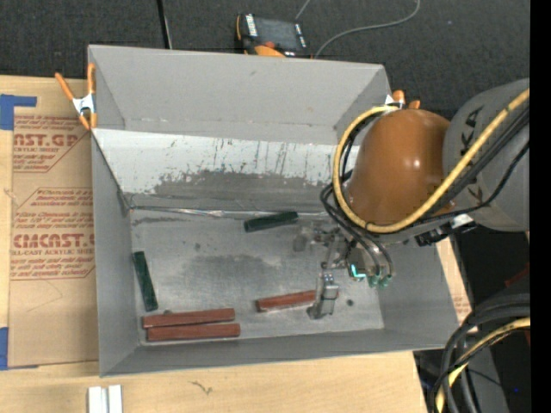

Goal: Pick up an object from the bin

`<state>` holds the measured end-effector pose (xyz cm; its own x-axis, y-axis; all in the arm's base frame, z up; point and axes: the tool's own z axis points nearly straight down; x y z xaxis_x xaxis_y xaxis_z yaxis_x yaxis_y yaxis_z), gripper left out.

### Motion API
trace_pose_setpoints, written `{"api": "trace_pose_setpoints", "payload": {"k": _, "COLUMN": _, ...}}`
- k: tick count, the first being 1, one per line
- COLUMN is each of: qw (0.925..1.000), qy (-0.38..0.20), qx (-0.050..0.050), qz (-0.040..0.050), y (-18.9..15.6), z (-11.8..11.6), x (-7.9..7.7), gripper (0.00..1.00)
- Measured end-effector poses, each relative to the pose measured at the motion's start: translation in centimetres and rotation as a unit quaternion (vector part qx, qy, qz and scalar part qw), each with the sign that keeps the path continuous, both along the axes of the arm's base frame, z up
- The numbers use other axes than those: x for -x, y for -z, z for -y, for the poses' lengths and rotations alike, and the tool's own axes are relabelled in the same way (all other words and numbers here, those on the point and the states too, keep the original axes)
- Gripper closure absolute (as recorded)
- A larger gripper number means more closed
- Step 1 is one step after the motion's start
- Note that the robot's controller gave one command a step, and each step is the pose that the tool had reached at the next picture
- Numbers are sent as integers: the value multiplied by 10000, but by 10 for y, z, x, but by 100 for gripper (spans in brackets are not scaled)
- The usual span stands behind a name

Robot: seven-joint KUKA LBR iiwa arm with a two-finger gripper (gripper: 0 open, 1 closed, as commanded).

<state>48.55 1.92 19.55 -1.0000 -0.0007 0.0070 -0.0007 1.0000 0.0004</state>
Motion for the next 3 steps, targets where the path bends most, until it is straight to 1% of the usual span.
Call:
{"api": "trace_pose_setpoints", "payload": {"k": 1, "qw": 9975, "qy": -700, "qx": -3, "qz": 10, "y": 130, "z": 16, "x": -30, "gripper": 0}}
{"api": "trace_pose_setpoints", "payload": {"k": 2, "qw": 9976, "qy": -694, "qx": -4, "qz": 36, "y": 126, "z": 16, "x": -31, "gripper": 100}}
{"api": "trace_pose_setpoints", "payload": {"k": 3, "qw": 9667, "qy": -2559, "qx": 3, "qz": 72, "y": -35, "z": 44, "x": -30, "gripper": 100}}
